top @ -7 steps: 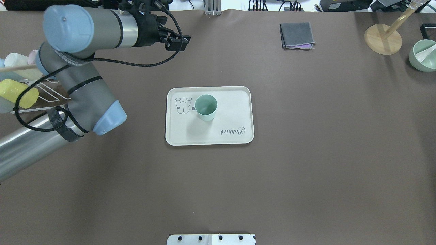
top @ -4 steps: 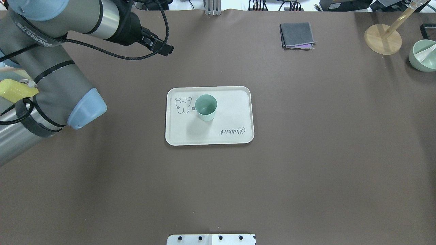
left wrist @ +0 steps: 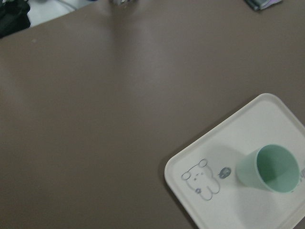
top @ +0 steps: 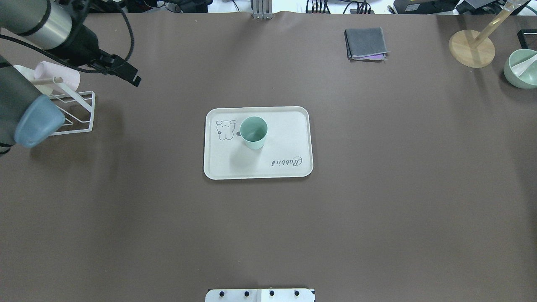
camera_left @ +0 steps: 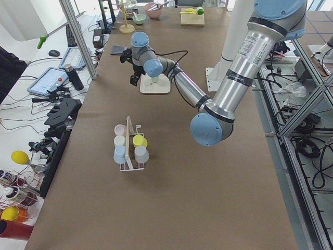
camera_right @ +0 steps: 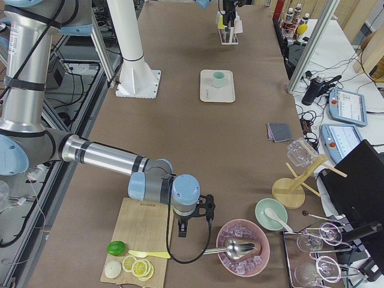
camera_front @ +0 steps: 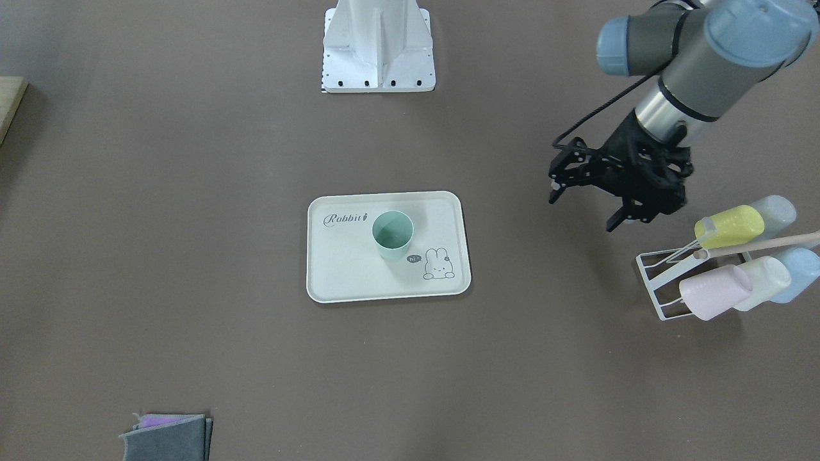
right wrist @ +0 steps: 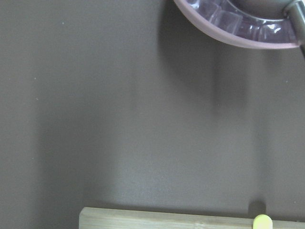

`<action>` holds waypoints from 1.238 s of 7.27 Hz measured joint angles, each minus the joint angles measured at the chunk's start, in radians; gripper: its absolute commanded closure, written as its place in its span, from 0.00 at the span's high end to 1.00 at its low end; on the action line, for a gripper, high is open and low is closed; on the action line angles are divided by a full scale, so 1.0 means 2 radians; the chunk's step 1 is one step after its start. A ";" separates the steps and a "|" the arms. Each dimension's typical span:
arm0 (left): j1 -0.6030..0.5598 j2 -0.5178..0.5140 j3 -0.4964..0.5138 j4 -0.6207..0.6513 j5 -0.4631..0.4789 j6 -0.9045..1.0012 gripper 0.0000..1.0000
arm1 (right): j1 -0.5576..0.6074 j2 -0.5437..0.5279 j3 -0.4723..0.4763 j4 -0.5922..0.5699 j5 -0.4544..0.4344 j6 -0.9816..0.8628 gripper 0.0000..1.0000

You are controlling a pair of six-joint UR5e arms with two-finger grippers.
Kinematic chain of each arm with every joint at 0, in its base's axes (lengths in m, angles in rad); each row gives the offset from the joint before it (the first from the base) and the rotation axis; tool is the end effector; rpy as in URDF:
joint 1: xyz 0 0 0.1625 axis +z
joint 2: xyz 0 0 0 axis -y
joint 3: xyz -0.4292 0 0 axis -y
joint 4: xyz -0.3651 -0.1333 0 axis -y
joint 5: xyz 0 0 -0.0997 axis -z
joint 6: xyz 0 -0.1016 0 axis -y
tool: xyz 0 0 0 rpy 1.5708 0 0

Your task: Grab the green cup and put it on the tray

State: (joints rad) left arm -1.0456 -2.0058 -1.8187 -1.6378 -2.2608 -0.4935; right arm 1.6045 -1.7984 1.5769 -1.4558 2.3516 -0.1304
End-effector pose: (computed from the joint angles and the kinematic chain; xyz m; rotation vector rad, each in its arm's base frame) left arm 0.2367 -0.5453 0.3107 0.3080 0.9249 0.2877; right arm 0.0736 -0.3485 0.7432 -0.0368 -0.7857 -0.0501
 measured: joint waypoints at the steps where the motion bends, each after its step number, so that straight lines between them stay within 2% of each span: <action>1: -0.033 0.010 0.003 0.066 -0.005 0.048 0.98 | 0.000 0.000 0.000 0.000 0.000 0.000 1.00; 3: -0.112 0.019 0.026 0.166 -0.006 0.158 0.98 | 0.000 0.000 0.000 0.000 0.000 0.000 1.00; 6: -0.203 0.067 0.076 0.177 -0.013 0.284 0.98 | 0.000 0.000 0.000 0.001 0.000 0.000 1.00; 9: -0.253 0.136 0.090 0.173 -0.027 0.394 0.98 | 0.000 0.000 0.007 -0.001 0.001 0.002 1.00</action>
State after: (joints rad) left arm -1.5518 -1.7338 -1.6384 -1.2921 -2.3151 0.2950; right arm 1.6045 -1.7979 1.5908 -1.4584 2.3545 -0.1263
